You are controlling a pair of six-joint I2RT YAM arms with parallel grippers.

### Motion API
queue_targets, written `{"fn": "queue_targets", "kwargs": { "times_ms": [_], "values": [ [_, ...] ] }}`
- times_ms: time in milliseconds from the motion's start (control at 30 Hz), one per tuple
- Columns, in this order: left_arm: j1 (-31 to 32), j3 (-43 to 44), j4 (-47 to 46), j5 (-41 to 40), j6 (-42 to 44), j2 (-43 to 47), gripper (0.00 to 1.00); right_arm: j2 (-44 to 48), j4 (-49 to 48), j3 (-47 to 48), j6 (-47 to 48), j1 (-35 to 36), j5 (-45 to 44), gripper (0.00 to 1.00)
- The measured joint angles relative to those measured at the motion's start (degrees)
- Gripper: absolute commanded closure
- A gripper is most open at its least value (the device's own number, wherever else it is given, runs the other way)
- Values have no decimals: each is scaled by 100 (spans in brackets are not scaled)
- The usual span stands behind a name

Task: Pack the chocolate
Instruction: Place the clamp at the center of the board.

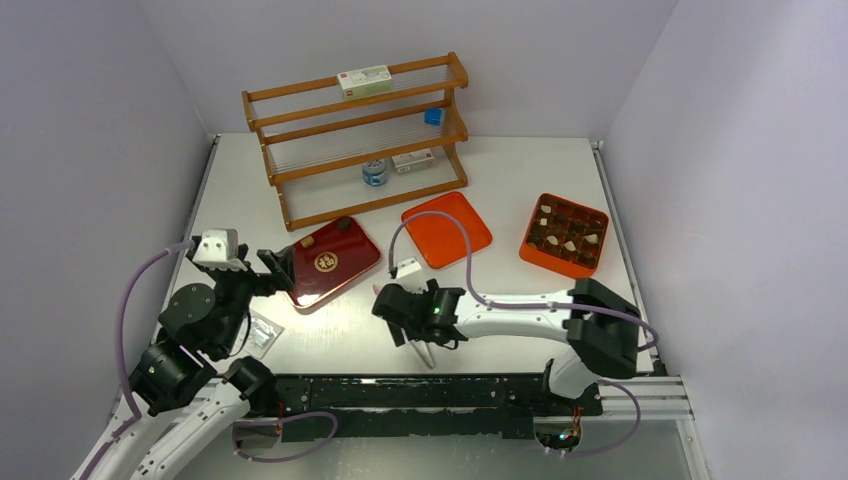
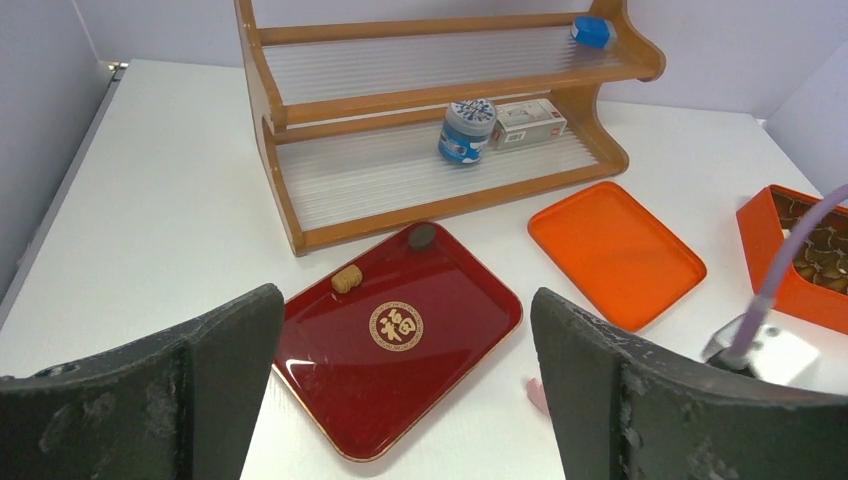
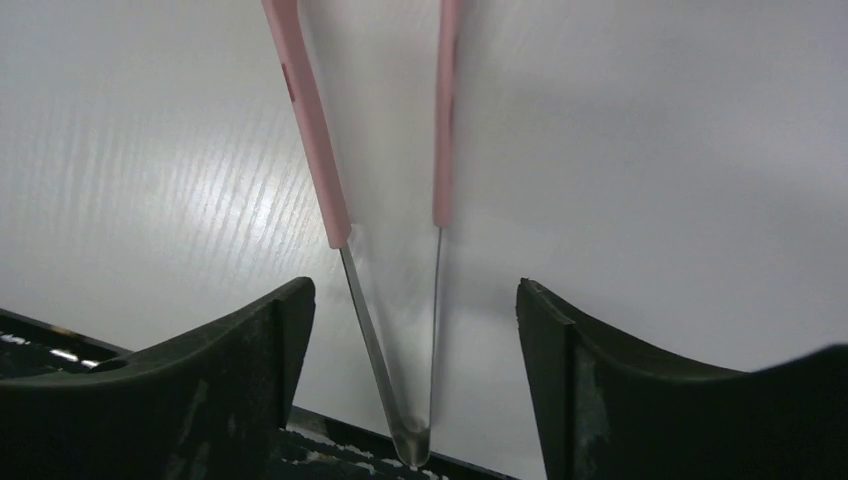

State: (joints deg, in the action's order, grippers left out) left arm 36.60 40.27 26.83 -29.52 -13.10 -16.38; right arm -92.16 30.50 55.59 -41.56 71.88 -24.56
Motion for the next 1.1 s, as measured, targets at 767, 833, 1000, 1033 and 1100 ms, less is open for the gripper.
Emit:
{"fn": "queue_targets", "kwargs": {
  "times_ms": [767, 833, 1000, 1033, 1100],
  "values": [
    [0, 1775, -728, 3141, 1233, -4439, 55, 2271, 632, 422, -249, -3281, -575, 0],
    [0, 2190, -857, 3565, 1298, -5130, 64, 2452, 640, 422, -339, -3318, -538, 0],
    [72, 2715, -1182, 4068, 1335, -6607, 66, 3023, 745, 424, -450, -3338, -533, 0],
    [107, 2815, -1224, 4100, 1340, -6909, 66, 3161, 754, 424, -455, -3340, -544, 0],
    [188, 2977, -1331, 4131, 1362, -7429, 67, 3456, 752, 422, -476, -3348, -564, 0]
  ]
}}
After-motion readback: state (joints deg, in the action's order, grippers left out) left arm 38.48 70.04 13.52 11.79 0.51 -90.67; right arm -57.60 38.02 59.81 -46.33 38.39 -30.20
